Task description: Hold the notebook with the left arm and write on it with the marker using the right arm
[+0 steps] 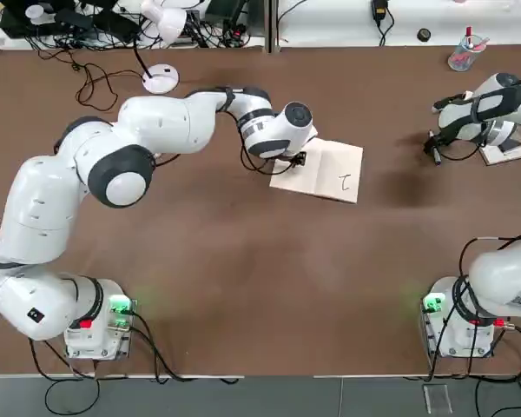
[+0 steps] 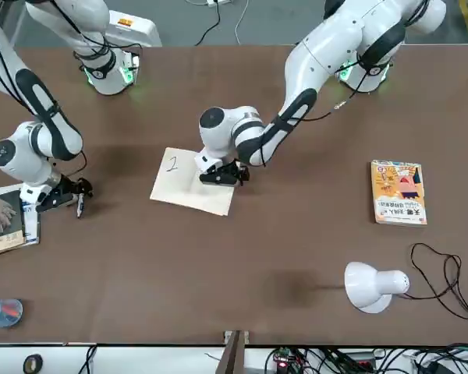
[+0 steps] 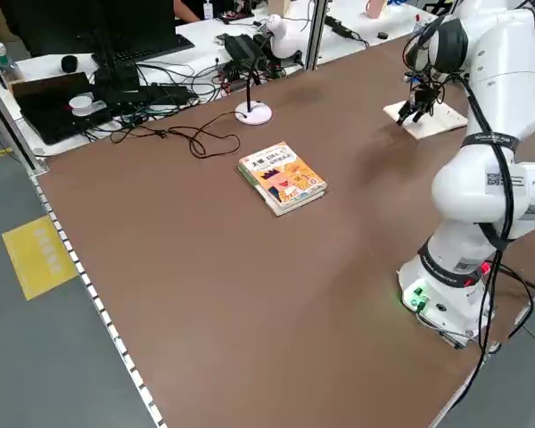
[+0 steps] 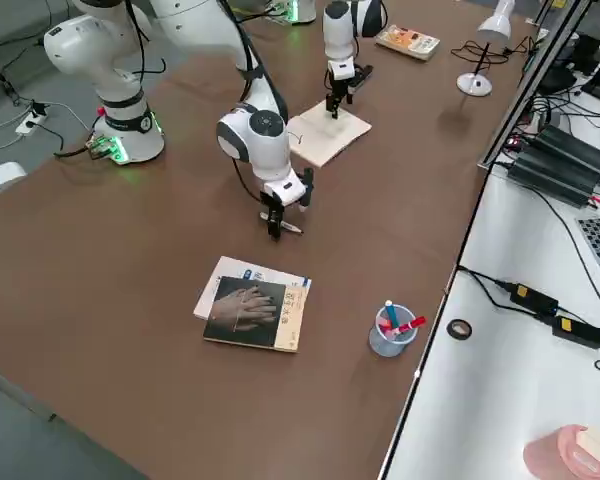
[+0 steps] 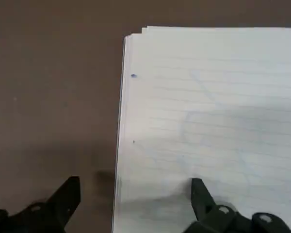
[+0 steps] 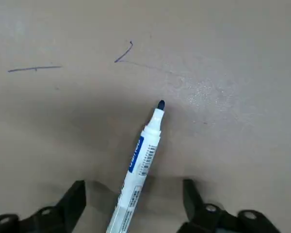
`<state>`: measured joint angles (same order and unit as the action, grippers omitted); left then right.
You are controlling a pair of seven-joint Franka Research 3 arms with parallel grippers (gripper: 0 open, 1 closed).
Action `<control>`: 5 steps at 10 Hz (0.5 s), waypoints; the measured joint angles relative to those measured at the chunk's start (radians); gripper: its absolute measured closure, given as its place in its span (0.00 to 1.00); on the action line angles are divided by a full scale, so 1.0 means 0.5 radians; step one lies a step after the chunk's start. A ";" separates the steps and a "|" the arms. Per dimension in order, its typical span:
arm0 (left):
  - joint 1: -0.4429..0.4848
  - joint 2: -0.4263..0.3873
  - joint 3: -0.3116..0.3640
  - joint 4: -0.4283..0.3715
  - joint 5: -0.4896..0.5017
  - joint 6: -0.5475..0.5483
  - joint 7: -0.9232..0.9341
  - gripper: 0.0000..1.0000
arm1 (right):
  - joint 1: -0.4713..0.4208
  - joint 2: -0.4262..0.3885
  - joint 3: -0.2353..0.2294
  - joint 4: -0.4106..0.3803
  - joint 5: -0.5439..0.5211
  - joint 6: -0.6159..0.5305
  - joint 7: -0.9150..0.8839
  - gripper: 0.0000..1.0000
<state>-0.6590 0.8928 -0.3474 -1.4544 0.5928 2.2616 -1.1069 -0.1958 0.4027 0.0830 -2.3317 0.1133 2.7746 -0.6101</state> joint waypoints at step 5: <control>0.000 0.000 0.000 0.000 0.000 0.002 -0.005 0.00 | -0.019 -0.007 -0.022 0.004 0.000 0.032 -0.015 0.50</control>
<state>-0.6590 0.8929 -0.3475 -1.4546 0.5928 2.2627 -1.1094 -0.2051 0.3993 0.0718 -2.3297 0.1131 2.7905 -0.6176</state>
